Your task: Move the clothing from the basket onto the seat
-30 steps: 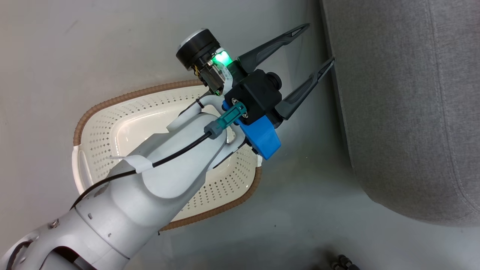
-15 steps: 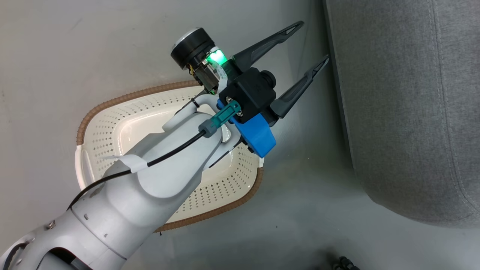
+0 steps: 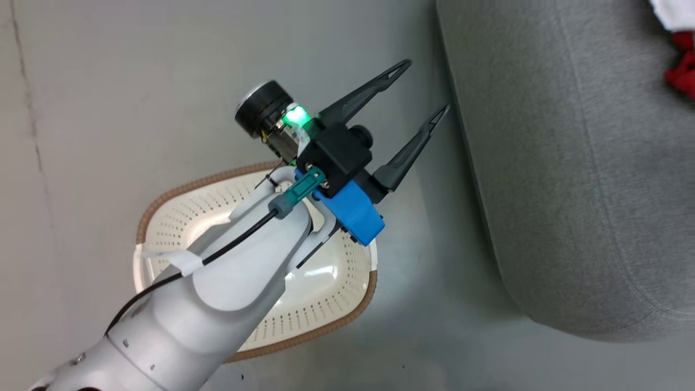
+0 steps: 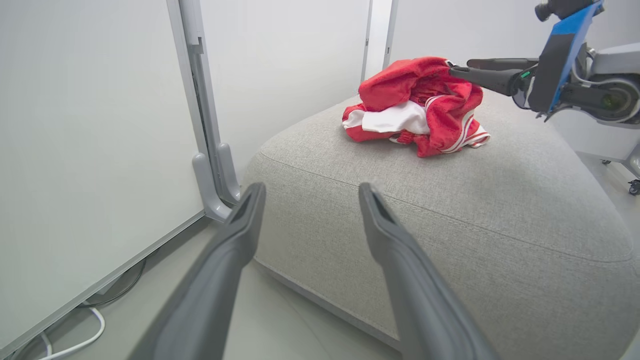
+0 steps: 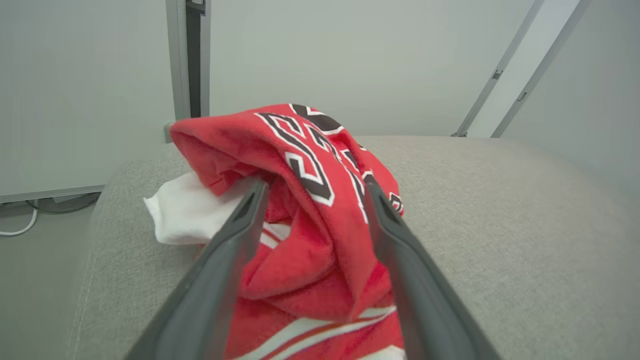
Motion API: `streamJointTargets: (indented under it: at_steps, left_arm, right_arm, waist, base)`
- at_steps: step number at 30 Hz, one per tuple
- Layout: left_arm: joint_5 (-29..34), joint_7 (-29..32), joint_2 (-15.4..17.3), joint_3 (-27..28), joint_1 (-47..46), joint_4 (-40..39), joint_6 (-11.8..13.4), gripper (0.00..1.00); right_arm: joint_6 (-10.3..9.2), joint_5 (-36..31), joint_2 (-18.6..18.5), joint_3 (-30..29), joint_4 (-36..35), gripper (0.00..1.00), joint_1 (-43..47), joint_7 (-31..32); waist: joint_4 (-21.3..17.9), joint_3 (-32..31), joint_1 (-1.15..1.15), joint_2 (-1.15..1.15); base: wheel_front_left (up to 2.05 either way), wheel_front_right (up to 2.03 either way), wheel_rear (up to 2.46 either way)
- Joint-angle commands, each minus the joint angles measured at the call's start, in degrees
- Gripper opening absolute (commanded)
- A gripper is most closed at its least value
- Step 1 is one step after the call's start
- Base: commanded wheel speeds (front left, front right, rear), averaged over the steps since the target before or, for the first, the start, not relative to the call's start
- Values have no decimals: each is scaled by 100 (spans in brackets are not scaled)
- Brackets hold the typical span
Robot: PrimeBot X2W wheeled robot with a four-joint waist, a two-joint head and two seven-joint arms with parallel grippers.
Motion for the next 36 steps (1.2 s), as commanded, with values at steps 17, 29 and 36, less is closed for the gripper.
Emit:
streamJointTargets:
  at_steps: [17, 29, 36]
  left_arm:
    - [255, -27, 250, 1621, 1517, -591, 572, 100]
    - [582, -28, 146, 2934, 2562, -1072, 649, 100]
    - [711, -28, 6, 3510, 3007, -1154, 591, 100]
  right_arm:
    - [1, 307, 562, 935, -2145, 100, 1774, -23]
    - [1, 255, 1010, 1510, -2722, 100, 2329, -23]
    - [1, 202, 1162, 1650, -2771, 100, 2522, -23]
  waist:
    - [687, -1372, 0, 0]
    - [1238, -1881, 0, 0]
    - [1377, -2105, 0, 0]
  base:
    - [0, 0, 0]
    - [0, 0, 0]
    - [0, 0, 0]
